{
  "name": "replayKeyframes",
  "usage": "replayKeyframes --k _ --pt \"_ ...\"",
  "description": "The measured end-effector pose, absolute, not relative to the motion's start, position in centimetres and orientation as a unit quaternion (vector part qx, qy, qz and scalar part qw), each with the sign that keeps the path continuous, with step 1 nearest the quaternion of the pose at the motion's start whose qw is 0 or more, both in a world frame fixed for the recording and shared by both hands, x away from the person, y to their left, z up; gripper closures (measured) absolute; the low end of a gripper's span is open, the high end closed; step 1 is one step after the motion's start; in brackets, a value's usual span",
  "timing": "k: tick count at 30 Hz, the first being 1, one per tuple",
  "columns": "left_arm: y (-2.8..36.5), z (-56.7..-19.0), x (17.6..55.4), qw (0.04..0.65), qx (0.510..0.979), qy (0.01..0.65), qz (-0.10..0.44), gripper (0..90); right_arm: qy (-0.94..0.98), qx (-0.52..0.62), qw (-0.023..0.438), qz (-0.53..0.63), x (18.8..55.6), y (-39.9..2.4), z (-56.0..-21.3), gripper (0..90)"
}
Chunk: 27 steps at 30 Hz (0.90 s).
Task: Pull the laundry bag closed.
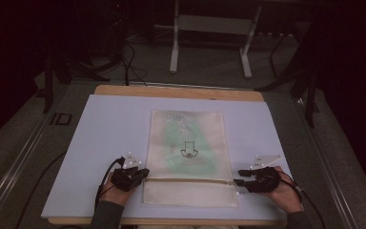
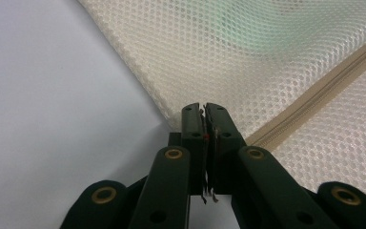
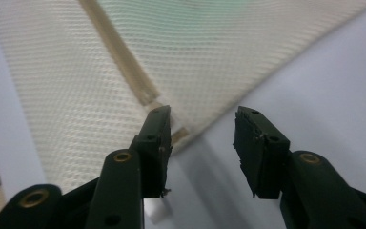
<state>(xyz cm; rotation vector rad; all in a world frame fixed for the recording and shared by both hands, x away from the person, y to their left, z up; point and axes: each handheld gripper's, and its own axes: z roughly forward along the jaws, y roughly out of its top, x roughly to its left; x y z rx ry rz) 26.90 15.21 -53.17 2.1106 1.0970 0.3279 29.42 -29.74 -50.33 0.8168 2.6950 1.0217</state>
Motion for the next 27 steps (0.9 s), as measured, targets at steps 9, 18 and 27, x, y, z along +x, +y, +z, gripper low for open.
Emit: replayKeyframes --k 9,18,27 --pt "15.7 -53.1 26.9 0.362 0.813 0.434 0.141 84.3 0.873 0.343 0.111 0.33 30.3 -31.3 -50.8 50.4" --pt "16.2 -53.0 26.9 0.361 0.806 0.444 0.152 82.7 0.868 0.358 0.124 0.32 30.5 -31.7 -51.1 49.5" --pt "16.9 -52.9 27.0 0.356 0.798 0.457 0.165 82.5 0.866 0.368 0.133 0.311 30.7 -31.9 -51.6 49.3"
